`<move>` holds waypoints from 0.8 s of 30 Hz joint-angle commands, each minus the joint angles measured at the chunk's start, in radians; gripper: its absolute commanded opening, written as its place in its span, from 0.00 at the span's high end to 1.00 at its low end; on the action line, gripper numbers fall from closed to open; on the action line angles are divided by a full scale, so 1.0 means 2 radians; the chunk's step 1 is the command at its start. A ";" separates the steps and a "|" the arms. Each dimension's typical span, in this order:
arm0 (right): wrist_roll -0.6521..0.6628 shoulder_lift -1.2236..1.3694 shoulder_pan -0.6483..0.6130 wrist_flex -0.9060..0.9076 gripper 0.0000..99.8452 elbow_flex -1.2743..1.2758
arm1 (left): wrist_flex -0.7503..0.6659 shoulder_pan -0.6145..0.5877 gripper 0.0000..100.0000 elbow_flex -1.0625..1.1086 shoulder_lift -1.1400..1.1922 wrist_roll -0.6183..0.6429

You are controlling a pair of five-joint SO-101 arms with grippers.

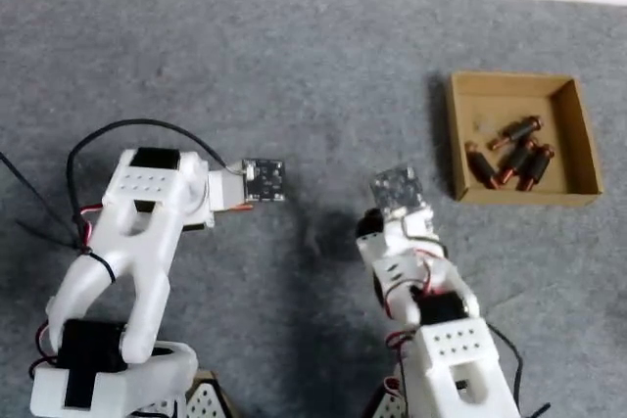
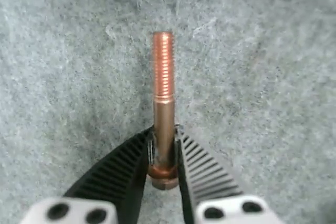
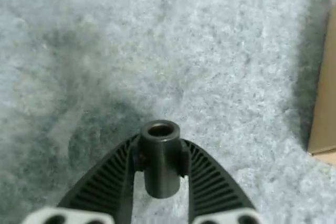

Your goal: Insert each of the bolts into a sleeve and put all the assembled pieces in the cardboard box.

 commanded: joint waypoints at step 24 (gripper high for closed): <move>-0.002 -0.331 0.005 0.089 1.00 0.099 | -0.008 -0.029 0.75 -0.027 -0.003 0.103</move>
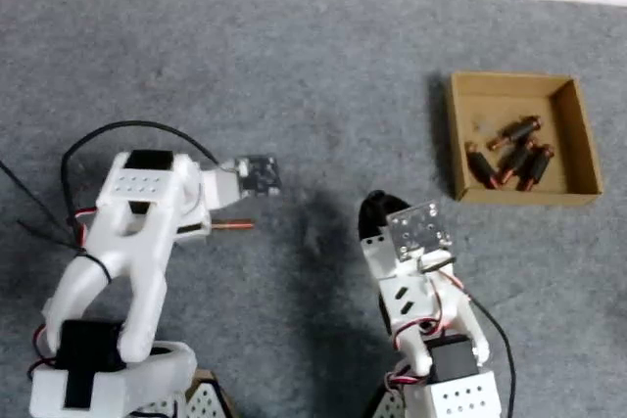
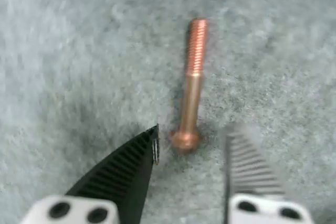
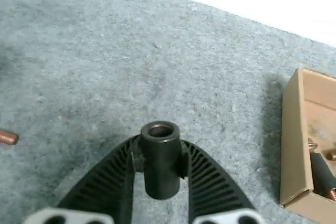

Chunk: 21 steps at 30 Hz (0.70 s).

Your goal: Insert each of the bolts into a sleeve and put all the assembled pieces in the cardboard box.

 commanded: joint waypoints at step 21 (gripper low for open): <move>-0.002 -0.010 0.006 0.003 1.00 0.022 | 0.023 0.061 0.75 -0.040 -0.007 0.672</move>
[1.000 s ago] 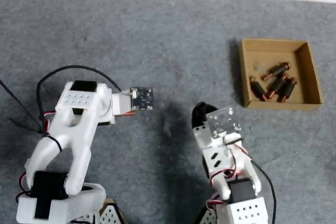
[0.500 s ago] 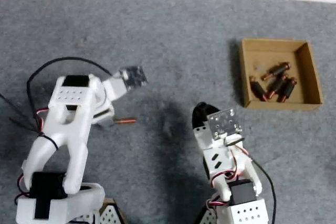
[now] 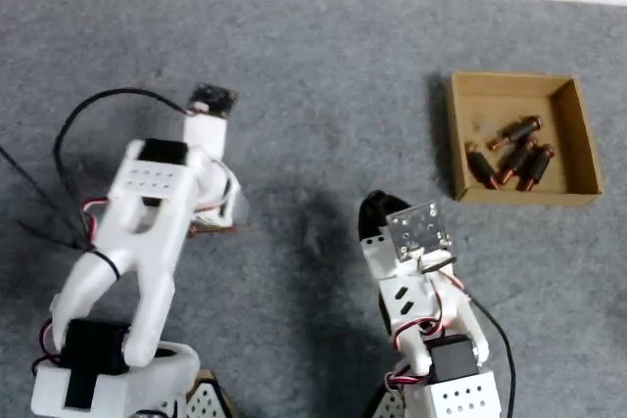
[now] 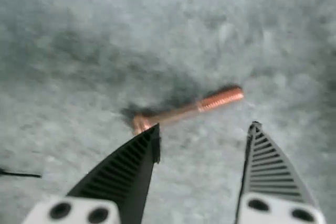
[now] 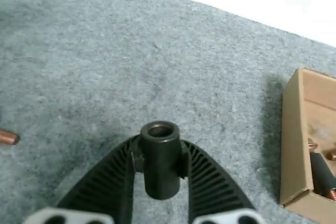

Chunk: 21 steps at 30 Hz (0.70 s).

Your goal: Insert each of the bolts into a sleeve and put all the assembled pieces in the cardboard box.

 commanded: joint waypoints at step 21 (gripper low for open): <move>-0.002 -0.010 0.006 0.003 1.00 0.022 | -0.051 0.029 0.75 0.053 -0.003 0.415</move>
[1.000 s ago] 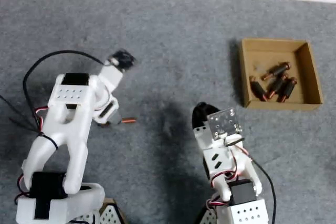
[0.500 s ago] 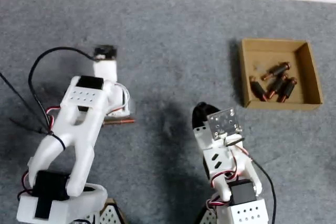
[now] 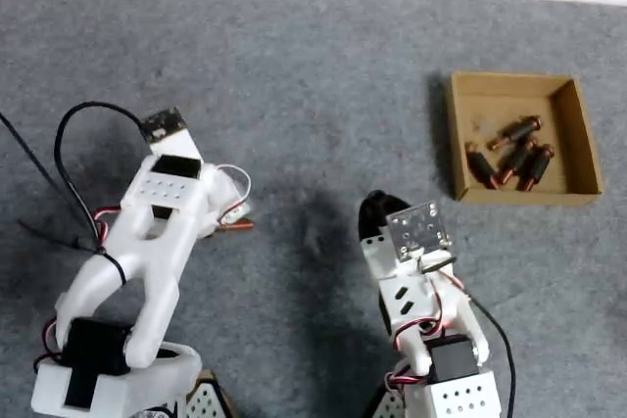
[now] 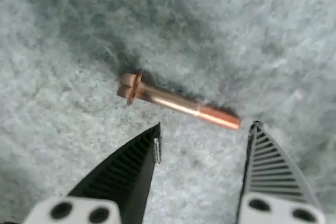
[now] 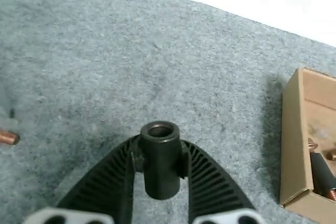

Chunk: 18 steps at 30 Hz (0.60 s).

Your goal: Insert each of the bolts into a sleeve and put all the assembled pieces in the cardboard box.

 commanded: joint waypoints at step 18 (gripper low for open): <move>-0.002 -0.010 0.006 0.003 1.00 0.022 | -0.239 -0.046 0.75 0.133 -0.002 0.119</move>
